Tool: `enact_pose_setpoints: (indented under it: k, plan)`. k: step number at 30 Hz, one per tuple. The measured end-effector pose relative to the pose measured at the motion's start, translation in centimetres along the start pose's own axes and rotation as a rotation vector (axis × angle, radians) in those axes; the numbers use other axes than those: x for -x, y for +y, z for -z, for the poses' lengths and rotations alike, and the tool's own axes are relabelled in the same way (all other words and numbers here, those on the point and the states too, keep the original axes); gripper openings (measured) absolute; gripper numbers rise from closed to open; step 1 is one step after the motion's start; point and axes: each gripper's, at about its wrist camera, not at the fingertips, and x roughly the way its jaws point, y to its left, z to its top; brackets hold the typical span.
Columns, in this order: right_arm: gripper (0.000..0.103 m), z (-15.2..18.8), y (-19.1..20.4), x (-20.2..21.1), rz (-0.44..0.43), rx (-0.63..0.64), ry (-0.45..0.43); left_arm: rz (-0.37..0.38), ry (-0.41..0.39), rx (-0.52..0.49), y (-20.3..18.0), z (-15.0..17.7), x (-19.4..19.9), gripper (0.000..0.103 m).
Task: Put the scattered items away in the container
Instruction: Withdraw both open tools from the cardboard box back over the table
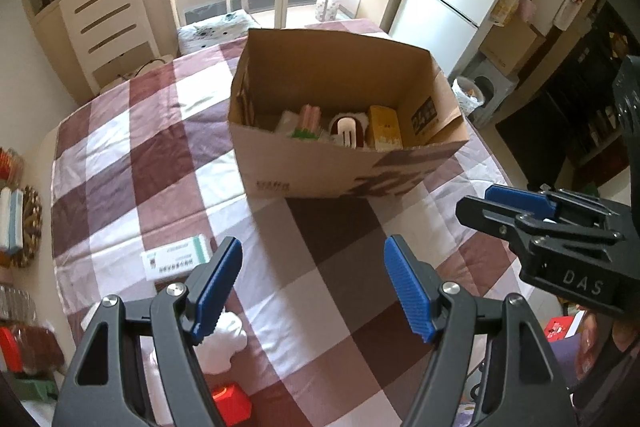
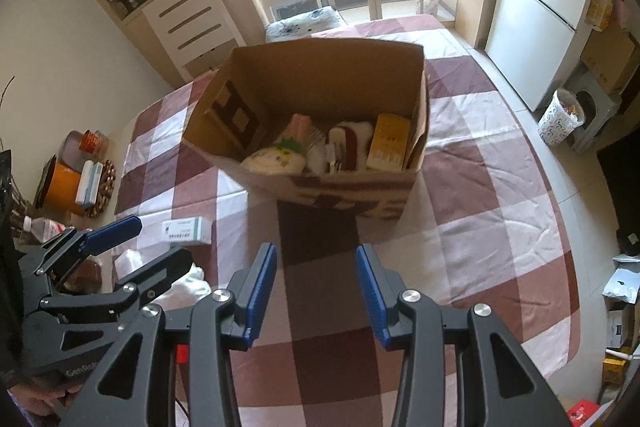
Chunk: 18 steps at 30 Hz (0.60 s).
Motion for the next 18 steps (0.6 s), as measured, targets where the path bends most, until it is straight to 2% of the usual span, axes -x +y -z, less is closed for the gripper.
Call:
enact_pose_setpoints:
  k: [18]
  plan:
    - [0.042,6.0,4.4,-0.3,-0.042,0.076,0.067,-0.058,0.022,0.143,3.0,8.4,2.7,0.075]
